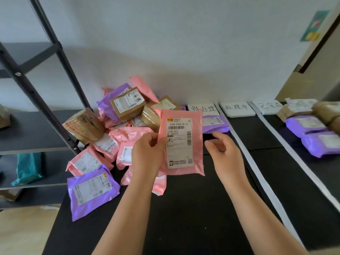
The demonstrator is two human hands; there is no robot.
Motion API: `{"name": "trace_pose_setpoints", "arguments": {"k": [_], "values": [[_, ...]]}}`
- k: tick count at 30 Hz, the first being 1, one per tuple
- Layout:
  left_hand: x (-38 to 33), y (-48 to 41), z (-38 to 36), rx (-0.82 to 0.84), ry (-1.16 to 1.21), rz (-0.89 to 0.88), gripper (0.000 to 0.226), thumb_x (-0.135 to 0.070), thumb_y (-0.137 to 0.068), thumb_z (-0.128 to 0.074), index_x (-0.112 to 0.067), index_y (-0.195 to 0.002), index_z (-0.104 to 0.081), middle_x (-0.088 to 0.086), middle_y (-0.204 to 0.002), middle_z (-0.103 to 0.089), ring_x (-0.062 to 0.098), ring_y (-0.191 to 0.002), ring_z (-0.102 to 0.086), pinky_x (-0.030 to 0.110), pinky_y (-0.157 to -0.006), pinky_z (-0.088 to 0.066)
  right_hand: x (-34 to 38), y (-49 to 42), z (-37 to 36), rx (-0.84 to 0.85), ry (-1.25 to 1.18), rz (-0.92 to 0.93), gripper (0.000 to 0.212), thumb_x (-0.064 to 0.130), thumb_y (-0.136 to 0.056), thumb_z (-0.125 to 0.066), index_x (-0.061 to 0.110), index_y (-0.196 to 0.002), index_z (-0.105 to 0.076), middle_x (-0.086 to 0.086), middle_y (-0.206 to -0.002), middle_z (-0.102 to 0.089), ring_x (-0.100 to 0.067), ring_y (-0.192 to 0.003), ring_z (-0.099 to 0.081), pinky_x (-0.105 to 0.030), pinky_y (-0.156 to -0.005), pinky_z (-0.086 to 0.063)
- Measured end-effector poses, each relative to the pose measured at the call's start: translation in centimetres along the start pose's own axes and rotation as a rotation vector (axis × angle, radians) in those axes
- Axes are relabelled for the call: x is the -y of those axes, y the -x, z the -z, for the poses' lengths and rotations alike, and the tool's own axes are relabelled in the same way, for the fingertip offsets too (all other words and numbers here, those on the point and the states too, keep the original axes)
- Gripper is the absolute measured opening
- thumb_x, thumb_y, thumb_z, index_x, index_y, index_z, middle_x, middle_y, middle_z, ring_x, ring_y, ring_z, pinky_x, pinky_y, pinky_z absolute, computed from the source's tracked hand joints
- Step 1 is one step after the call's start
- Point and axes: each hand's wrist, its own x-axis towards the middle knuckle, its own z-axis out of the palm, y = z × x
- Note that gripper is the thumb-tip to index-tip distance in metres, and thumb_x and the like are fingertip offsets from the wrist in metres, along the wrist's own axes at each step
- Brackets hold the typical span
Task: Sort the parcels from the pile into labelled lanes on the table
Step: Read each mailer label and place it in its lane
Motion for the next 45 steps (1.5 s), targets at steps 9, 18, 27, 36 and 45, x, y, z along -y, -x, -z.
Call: {"name": "trace_pose_setpoints", "arguments": {"k": [9, 18, 27, 36, 45], "values": [[-3.8, 1.7, -2.4, 0.004, 0.291, 0.116, 0.006, -0.024, -0.084, -0.077, -0.022, -0.086, -0.072, -0.007, -0.082, -0.076, 0.017, -0.081, -0.073, 0.040, -0.079, -0.059, 0.7, -1.5, 5.1, -0.033, -0.159, 0.016, 0.026, 0.038, -0.088, -0.071, 0.026, -0.111, -0.067, 0.016, -0.095, -0.067, 0.001, -0.086, -0.064, -0.018, -0.072, -0.053], [-5.8, 3.2, -1.9, -0.046, 0.279, 0.031, 0.020, -0.023, -0.079, -0.081, -0.012, -0.080, -0.065, 0.002, -0.079, -0.072, 0.017, -0.071, -0.066, 0.035, -0.068, -0.056, 2.1, -1.2, 6.3, -0.047, -0.214, 0.106, 0.014, 0.034, -0.084, -0.076, 0.034, -0.087, -0.062, 0.015, -0.084, -0.068, 0.000, -0.080, -0.066, -0.021, -0.070, -0.057], [-6.3, 3.7, -1.9, 0.000, 0.287, 0.011, 0.023, -0.027, -0.077, -0.083, -0.015, -0.079, -0.063, 0.000, -0.080, -0.074, 0.012, -0.069, -0.072, 0.020, -0.055, -0.054, 2.6, -0.4, 7.1, -0.104, -0.189, 0.129, 0.015, 0.028, -0.089, -0.071, 0.022, -0.076, -0.068, 0.010, -0.075, -0.070, -0.010, -0.073, -0.068, -0.030, -0.065, -0.057], [-6.1, 3.2, -1.2, 0.088, 0.290, 0.041, 0.010, -0.034, -0.085, -0.075, -0.024, -0.088, -0.074, -0.006, -0.088, -0.076, 0.021, -0.091, -0.072, 0.042, -0.083, -0.059, 2.9, -0.6, 8.0, -0.074, -0.180, 0.020, 0.016, 0.031, -0.090, -0.070, 0.022, -0.077, -0.071, 0.008, -0.077, -0.071, -0.012, -0.077, -0.070, -0.037, -0.074, -0.060], [-6.0, 3.1, -0.3, 0.234, 0.500, 0.151, 0.009, -0.008, -0.084, -0.072, -0.004, -0.092, -0.072, 0.012, -0.093, -0.076, 0.032, -0.094, -0.072, 0.042, -0.085, -0.057, 3.3, -0.9, 8.9, 0.046, -0.388, -0.231, 0.020, 0.021, -0.088, -0.073, 0.009, -0.072, -0.070, -0.011, -0.086, -0.075, -0.033, -0.088, -0.072, -0.033, -0.066, -0.051]]}}
